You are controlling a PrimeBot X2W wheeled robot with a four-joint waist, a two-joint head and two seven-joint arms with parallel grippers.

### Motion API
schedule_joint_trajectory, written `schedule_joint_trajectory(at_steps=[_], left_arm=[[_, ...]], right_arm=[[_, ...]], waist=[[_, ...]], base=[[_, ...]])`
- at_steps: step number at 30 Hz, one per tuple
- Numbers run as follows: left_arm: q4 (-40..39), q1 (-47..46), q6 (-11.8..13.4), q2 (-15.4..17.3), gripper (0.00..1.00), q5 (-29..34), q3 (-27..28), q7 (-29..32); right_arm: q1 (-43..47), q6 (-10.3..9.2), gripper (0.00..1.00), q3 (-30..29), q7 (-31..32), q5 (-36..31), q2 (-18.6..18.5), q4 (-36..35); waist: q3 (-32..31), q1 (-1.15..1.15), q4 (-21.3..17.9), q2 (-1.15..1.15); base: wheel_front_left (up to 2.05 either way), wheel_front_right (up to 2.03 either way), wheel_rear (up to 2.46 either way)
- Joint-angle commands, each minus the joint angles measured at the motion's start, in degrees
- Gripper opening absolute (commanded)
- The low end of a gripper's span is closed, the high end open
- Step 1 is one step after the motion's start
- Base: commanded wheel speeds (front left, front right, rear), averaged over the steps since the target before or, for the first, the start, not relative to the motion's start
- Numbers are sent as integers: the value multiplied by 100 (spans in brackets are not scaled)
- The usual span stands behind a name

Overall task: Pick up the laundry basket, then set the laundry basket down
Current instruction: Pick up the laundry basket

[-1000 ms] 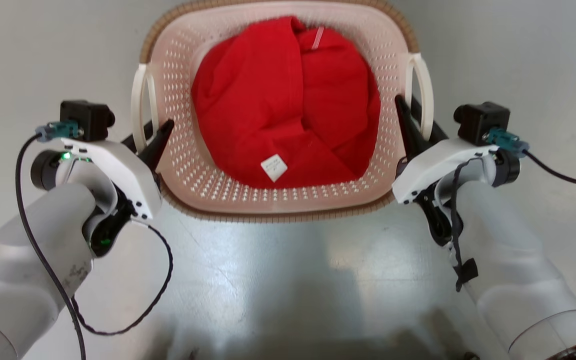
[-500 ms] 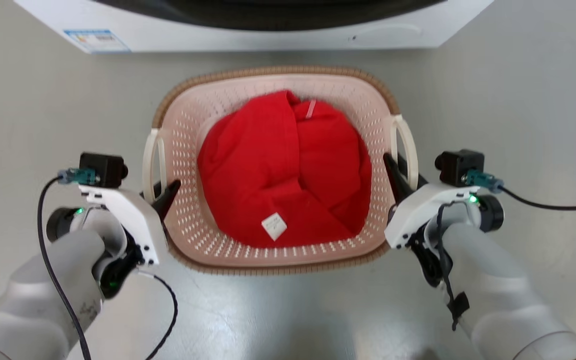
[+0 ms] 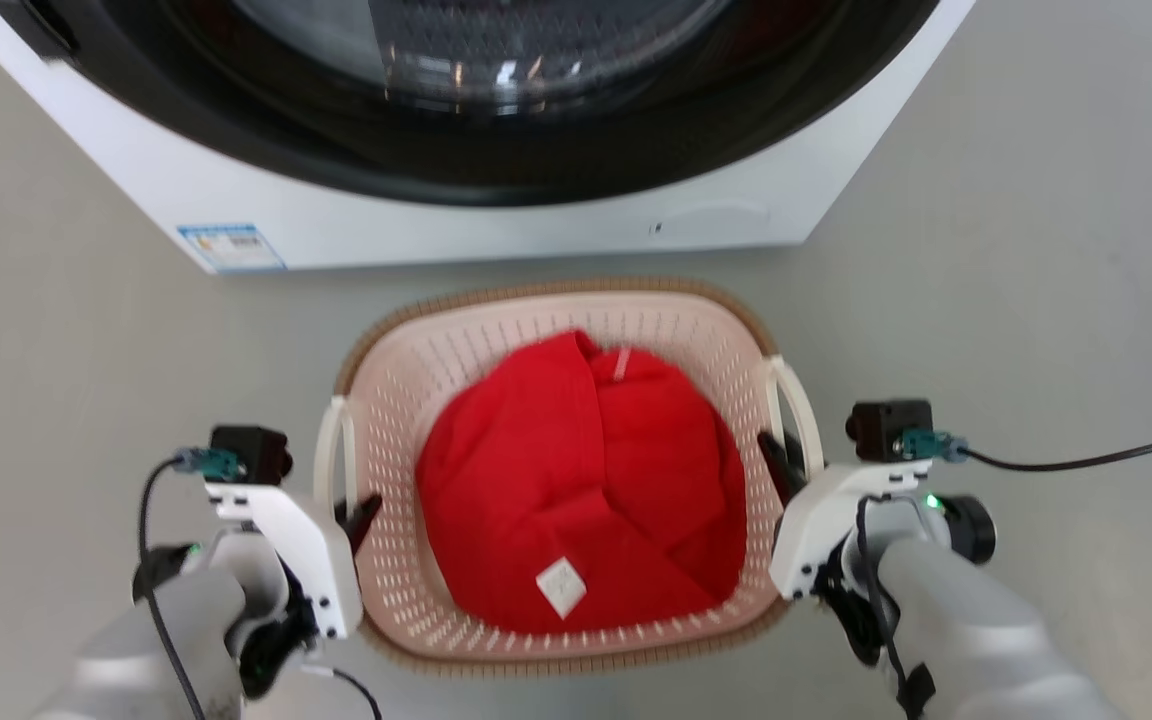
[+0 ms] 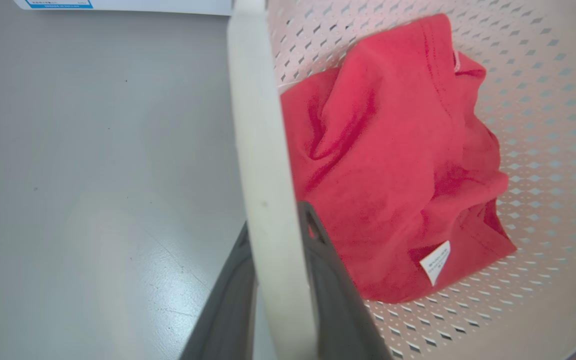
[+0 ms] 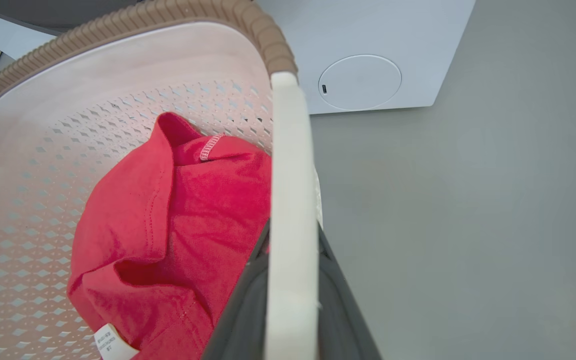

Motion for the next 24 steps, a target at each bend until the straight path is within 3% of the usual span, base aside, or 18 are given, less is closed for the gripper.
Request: schedule_joint_trajectory(at_steps=[1,10,24], left_arm=[[3,-9,-68,149,0,-24,114,-12],[538,433,-68,-340,0,-104,111,334],[1289,924,-68,-1039,0,-192,110,828]], right_arm=[[200,52,0,137,33,55,37,-32],[599,52,0,650,443,695,37,81],[928,52,0,1250,943,1459,37,211]], waist=[[-320,0,-76,0],[-1214,0,-181,0],[-2106,0,-154,0]], base=[[0,0,0],[0,0,0],[0,0,0]])
